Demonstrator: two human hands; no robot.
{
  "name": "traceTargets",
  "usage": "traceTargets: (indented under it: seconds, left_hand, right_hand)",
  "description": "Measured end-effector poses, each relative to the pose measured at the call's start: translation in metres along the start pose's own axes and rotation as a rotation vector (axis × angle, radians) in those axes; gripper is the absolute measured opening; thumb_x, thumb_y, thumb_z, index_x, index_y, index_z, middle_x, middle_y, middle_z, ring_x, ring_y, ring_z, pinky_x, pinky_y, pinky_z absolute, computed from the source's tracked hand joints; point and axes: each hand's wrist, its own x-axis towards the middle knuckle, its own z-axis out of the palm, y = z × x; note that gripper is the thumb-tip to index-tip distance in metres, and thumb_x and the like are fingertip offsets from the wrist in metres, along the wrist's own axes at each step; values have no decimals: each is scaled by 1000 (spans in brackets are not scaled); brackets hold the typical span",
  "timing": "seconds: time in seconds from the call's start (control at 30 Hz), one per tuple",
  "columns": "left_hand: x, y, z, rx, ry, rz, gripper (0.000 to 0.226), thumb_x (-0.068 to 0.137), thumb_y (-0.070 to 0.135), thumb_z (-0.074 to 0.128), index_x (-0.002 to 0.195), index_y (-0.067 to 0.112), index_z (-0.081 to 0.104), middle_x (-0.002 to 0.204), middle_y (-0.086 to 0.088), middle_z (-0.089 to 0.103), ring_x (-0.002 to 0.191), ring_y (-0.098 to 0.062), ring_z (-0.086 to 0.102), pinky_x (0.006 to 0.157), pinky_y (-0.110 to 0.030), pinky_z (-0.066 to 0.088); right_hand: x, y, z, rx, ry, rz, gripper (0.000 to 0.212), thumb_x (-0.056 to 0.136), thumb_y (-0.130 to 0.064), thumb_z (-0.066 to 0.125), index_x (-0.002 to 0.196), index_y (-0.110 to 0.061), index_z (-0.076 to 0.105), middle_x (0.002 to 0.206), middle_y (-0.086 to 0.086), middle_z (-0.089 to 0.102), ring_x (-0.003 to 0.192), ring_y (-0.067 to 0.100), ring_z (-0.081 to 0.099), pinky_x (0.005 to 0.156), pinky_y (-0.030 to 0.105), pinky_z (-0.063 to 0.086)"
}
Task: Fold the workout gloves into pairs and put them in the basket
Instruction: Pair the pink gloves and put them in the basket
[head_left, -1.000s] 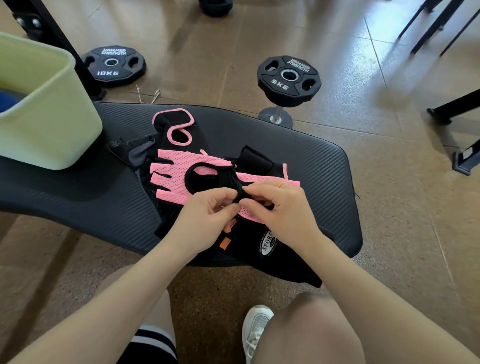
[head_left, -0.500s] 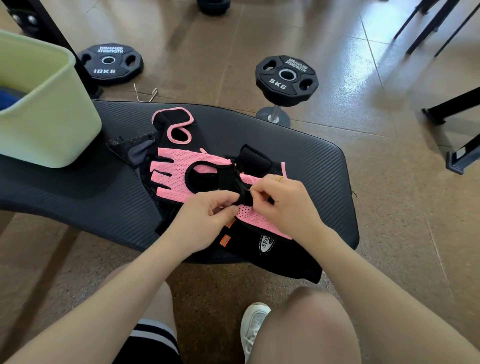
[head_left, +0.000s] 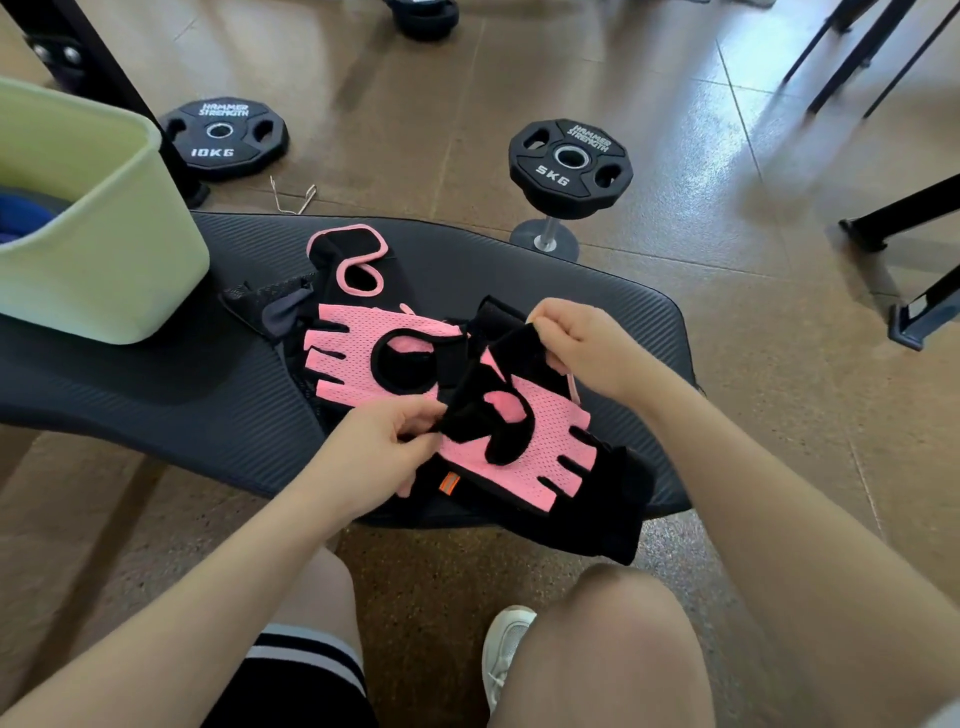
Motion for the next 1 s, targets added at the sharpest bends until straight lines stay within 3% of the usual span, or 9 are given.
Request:
traceTargets:
  seconds: [0.13, 0.23, 0.4, 0.53, 0.63, 0.73, 0.87, 0.93, 1.0]
  left_hand:
    - [7, 13, -6, 90, 144, 68, 49, 75, 14, 68, 113, 33, 43, 104, 11, 57, 56, -2, 52, 60, -10, 40]
    - [11, 13, -9, 265, 106, 195, 53, 74, 25, 73, 122, 35, 51, 111, 11, 48, 79, 2, 48, 73, -1, 33]
    - [16, 10, 4, 241, 124, 215, 39, 77, 8, 69, 111, 24, 59, 91, 8, 56, 57, -5, 47, 61, -4, 37]
    - [16, 14, 12, 155, 163, 486, 22, 75, 1, 68, 89, 18, 69, 83, 10, 57, 67, -8, 50, 63, -7, 37]
    - [16, 10, 13, 111, -96, 535, 13, 77, 11, 67, 81, 23, 70, 86, 11, 60, 67, -2, 54, 62, -8, 39]
    - [11, 5, 4, 122, -347, 401, 15, 77, 35, 61, 78, 24, 71, 84, 8, 67, 67, -5, 59, 62, -17, 46]
    - [17, -2, -10, 157, 50, 291, 17, 86, 29, 58, 73, 20, 65, 66, 4, 63, 63, -6, 54, 62, -20, 42]
    - [25, -7, -18, 403, 194, 426, 10, 81, 23, 62, 90, 18, 62, 86, 3, 63, 79, -5, 54, 74, -24, 45]
    - [36, -17, -23, 669, 99, 499, 40, 73, 21, 72, 111, 12, 60, 113, -6, 60, 104, -20, 55, 90, -34, 44]
  right_hand:
    - [-3, -10, 16, 89, 82, 8, 19, 94, -15, 40, 82, -17, 54, 41, -15, 48, 35, 2, 40, 42, 14, 33]
    - [0, -8, 15, 127, 188, 90, 18, 95, -17, 42, 86, -16, 57, 36, -14, 51, 29, 4, 43, 39, 11, 35]
    - [0, -15, 23, 612, 255, 263, 10, 96, -15, 44, 90, -17, 51, 87, 5, 60, 47, 14, 65, 46, 21, 52]
    - [1, -11, 18, 663, 382, 230, 13, 90, -14, 55, 102, -17, 49, 88, 7, 65, 62, 13, 70, 66, 27, 58]
    - [-1, -8, 20, 535, 310, 184, 30, 80, -8, 67, 108, -15, 58, 96, 6, 69, 86, 16, 69, 83, 30, 55]
    - [-3, -7, 30, 449, 245, 177, 25, 82, -3, 64, 104, -14, 63, 98, 4, 69, 85, 9, 67, 69, 19, 54]
    - [-4, -8, 34, 671, 239, 257, 20, 91, -2, 50, 107, -8, 59, 92, 5, 68, 77, 6, 66, 51, 14, 51]
    - [-4, -9, 33, 656, 271, 259, 18, 92, -5, 48, 104, -10, 60, 83, 3, 69, 73, 9, 66, 48, 14, 50]
    - [-4, -10, 34, 579, 298, 227, 15, 92, -8, 49, 97, -13, 62, 76, 2, 69, 68, 13, 64, 49, 17, 49]
